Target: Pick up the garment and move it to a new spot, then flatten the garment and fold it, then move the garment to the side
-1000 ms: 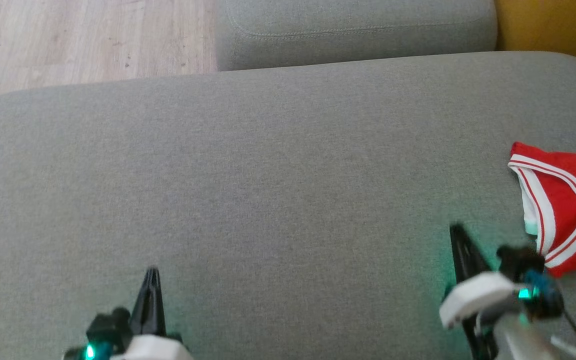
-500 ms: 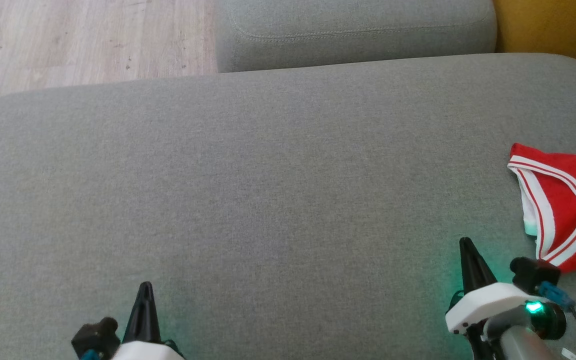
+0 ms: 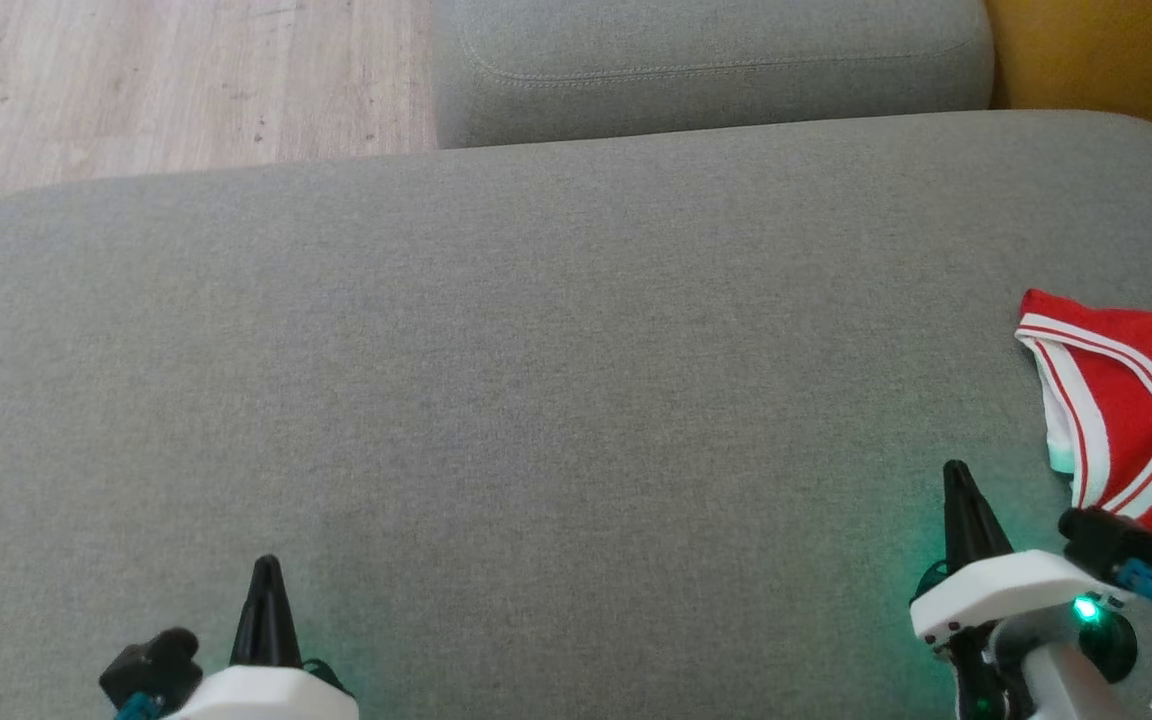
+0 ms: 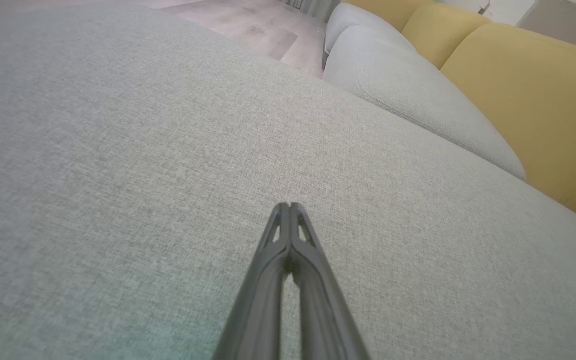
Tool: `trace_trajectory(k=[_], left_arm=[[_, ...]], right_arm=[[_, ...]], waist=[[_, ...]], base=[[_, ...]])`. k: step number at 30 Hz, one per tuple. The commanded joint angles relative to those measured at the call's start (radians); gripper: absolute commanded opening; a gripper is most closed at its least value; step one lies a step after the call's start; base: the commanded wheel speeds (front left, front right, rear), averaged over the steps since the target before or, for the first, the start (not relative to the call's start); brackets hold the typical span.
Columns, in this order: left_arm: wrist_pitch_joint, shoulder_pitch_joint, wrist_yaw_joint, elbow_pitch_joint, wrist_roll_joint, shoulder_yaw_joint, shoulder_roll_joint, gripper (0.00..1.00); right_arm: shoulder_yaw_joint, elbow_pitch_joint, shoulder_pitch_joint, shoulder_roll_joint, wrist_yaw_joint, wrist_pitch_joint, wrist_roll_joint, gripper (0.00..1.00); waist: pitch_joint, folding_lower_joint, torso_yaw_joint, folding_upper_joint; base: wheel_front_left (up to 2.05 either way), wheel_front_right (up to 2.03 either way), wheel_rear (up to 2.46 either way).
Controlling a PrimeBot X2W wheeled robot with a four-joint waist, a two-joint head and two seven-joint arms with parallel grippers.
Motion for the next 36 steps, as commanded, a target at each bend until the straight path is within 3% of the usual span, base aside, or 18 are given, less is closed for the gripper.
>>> trace_trajectory(k=[1,36], left_arm=[[0.007,-0.041,-0.011,-0.038,-0.035,0.023,0.001,0.0],[0.105,-0.067,-0.05,-0.094,-0.407,0.089,0.002,0.0]], right_arm=[[-0.001,-0.045,-0.029,-0.003,0.0,0.007,0.041,0.0],[-0.041,-0.161,-0.006,-0.004,0.0,0.105,0.441,0.0]], waist=[[-0.001,0.0,0.0,0.0],[-0.013,0.0,0.004,0.0]], base=[[0.0,0.0,0.0],[0.0,0.0,0.0]])
